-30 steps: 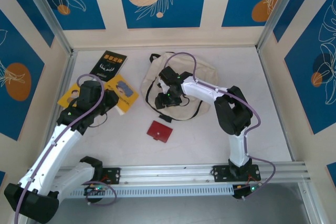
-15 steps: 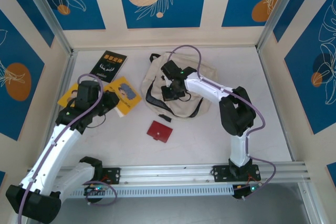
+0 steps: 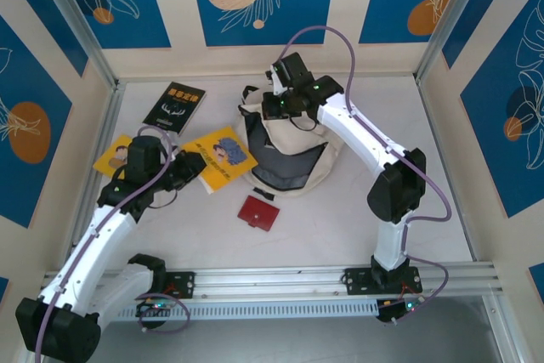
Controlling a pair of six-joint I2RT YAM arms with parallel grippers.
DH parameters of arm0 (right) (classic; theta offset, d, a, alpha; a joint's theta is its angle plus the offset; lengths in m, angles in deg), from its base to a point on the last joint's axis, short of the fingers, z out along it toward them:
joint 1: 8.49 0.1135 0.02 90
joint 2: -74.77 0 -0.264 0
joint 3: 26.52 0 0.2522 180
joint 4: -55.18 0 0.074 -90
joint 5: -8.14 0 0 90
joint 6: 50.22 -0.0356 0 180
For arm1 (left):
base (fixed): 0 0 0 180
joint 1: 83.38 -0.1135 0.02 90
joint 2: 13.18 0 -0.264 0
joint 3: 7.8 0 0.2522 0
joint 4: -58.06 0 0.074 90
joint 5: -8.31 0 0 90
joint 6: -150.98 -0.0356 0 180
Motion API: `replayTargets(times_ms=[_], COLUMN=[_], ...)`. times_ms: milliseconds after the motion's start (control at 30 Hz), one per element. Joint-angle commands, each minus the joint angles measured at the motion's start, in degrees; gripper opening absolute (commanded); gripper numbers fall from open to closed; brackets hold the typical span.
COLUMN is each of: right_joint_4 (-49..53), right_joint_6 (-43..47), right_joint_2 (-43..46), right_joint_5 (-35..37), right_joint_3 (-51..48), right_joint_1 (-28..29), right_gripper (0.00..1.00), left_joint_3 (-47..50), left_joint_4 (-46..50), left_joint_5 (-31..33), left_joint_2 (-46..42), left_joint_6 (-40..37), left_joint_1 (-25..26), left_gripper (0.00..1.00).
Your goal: Pack the student bag
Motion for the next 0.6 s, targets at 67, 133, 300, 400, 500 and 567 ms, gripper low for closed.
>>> replayTargets(times_ms=[67, 133, 300, 400, 500, 567], right_joint_4=[-0.92, -1.15, -0.97, -1.32, -1.48, -1.6], right_joint_6=[-2.29, -3.07, -4.36, -4.91, -5.12, -5.37], right_joint_2=[-1.54, -2.13, -2.98, -2.95, -2.89, -2.63], right_joint_5=[-6.67, -7.95, -8.58, -9.61, -11.13, -12.05], right_joint_3=[6.6, 7.64, 8.99, 8.98, 9.06, 9.09], right_joint_1=[0.26, 0.26, 0.17, 0.05, -0.18, -0.32], right_gripper=[0.0, 0.0, 0.0, 0.0, 0.0, 0.0], left_joint_3=[2.22, 3.25, 3.41, 3.17, 3.25, 2.8], left_joint_4=[-12.64, -15.52, -16.3, -17.18, -19.94, -22.43], left_joint_5=[-7.64, -8.81, -7.48, -7.96, -6.97, -5.97], left_joint_2=[-0.36, 0.47, 0.46, 2.14, 4.84, 7.33], left_joint_6=[4.84, 6.39, 6.16, 6.3, 6.75, 7.03], left_joint_1=[-0.58, -0.35, 0.21, 0.65, 1.91, 3.09], left_gripper=[0.0, 0.0, 0.0, 0.0, 0.0, 0.0])
